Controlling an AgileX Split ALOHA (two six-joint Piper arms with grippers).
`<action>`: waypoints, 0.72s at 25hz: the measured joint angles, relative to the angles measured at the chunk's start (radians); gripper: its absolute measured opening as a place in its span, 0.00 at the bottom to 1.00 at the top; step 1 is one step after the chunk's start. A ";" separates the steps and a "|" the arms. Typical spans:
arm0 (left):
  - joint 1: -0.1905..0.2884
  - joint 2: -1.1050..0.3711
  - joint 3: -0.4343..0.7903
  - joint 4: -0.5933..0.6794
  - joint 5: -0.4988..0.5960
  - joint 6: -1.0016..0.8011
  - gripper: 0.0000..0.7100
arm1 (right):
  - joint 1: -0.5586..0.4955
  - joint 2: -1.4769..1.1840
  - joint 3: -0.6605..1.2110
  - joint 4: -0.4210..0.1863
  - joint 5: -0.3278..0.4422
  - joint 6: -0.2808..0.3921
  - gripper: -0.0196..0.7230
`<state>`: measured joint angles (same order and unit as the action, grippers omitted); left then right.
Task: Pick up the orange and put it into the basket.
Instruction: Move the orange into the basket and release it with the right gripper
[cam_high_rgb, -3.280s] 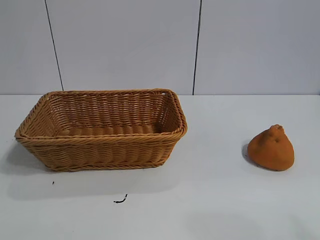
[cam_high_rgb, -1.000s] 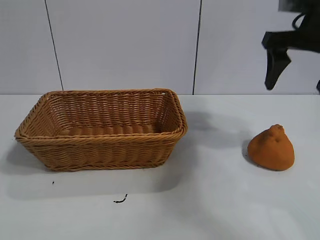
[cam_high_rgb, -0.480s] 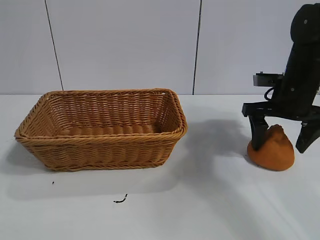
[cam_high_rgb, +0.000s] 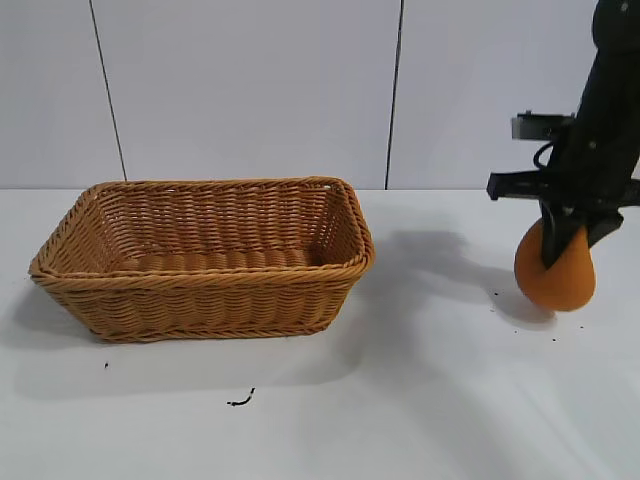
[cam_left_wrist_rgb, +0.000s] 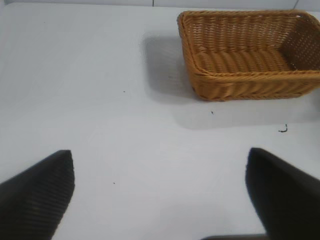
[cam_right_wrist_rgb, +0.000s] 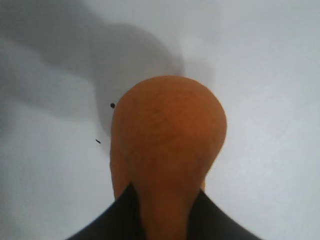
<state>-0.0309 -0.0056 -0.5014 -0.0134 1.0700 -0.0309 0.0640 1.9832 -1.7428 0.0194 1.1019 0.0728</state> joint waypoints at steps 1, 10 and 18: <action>0.000 0.000 0.000 0.000 0.000 0.000 0.94 | 0.000 0.000 0.000 0.000 0.000 0.000 0.10; 0.000 0.000 0.000 0.000 0.000 0.000 0.94 | 0.177 0.000 -0.124 -0.004 0.006 0.015 0.10; 0.000 0.000 0.000 0.000 0.000 0.000 0.94 | 0.384 0.005 -0.125 -0.003 -0.123 0.059 0.10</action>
<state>-0.0309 -0.0056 -0.5014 -0.0134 1.0700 -0.0309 0.4480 1.9879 -1.8675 0.0167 0.9794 0.1320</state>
